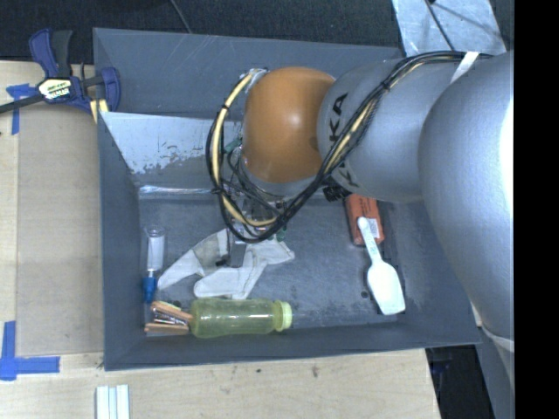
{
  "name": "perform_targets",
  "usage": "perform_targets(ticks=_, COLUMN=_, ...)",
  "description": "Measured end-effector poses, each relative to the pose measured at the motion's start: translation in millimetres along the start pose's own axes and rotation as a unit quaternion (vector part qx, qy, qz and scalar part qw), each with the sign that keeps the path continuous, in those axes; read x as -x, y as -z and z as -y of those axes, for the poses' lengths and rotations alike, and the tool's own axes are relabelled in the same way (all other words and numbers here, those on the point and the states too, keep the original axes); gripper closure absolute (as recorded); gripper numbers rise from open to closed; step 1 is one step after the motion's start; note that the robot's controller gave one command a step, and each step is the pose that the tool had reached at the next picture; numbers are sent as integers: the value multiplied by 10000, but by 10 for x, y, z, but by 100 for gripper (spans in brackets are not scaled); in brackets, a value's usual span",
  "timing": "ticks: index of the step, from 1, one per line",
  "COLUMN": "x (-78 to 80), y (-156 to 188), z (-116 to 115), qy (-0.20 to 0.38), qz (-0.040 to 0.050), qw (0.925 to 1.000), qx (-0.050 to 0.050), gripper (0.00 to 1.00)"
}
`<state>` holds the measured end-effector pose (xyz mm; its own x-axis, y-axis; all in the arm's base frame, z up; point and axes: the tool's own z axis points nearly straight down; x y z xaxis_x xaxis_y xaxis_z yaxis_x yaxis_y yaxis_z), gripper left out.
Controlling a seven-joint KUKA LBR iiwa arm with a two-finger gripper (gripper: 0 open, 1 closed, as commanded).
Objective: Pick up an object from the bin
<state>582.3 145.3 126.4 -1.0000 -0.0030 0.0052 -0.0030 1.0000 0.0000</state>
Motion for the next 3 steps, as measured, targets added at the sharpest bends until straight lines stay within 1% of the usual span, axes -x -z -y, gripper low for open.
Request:
perform_targets(ticks=1, x=18, y=51, z=5, qy=-13, qz=39, qw=10000, qx=6, gripper=0)
perform_targets(ticks=2, x=36, y=-97, z=101, qy=284, qz=69, qw=9996, qx=10, gripper=0)
perform_targets(ticks=3, x=215, y=-532, z=419, qy=611, qz=69, qw=9981, qx=10, gripper=100)
